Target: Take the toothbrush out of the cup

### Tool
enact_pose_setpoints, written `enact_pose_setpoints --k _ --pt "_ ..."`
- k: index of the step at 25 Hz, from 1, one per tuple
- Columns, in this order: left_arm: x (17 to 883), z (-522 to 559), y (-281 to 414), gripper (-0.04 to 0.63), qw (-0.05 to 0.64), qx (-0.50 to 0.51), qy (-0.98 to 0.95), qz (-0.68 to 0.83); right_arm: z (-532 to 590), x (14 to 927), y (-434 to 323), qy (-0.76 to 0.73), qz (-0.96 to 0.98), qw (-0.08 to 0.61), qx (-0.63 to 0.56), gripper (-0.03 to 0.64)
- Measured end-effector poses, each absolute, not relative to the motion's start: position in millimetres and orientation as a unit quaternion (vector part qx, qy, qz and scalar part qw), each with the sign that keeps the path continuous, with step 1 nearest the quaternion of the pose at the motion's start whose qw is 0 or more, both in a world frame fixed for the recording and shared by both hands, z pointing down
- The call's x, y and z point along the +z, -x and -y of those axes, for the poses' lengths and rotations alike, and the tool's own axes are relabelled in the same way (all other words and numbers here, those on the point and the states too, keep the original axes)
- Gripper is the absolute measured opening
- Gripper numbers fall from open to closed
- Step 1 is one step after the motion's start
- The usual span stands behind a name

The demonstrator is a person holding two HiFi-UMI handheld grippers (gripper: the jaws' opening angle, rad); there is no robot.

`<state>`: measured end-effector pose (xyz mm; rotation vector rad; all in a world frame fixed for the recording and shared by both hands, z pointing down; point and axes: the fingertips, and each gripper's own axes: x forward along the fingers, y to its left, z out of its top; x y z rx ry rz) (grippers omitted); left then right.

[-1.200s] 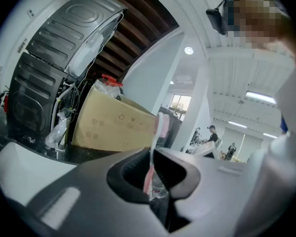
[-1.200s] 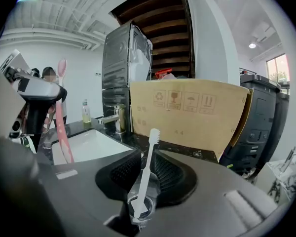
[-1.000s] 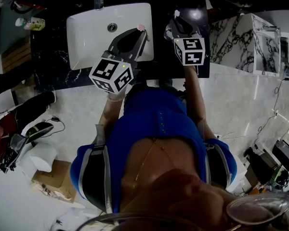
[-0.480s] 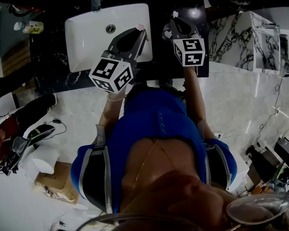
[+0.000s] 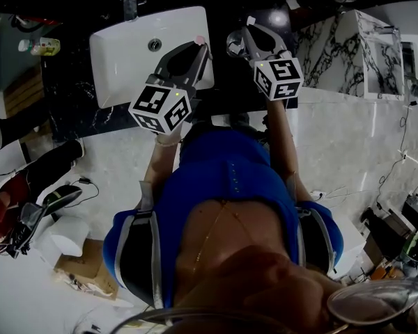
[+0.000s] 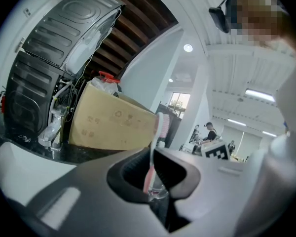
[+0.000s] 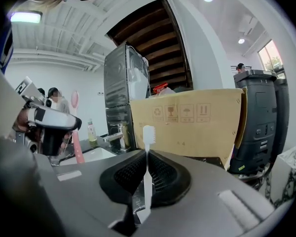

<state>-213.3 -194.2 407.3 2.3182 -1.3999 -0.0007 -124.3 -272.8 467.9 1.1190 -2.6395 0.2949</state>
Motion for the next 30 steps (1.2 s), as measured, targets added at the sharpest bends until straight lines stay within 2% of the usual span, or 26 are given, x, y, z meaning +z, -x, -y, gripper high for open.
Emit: enact_pose_setpoints --k 16,30 --pt "405 194 186 0.023 0.210 0.009 -0.840 0.501 243 394 89 -0.370 0.926 0.042 0.070 0.014" --pt "393 189 169 0.023 0.200 0.009 -0.842 0.501 215 376 66 -0.348 0.934 0.049 0.065 0.014"
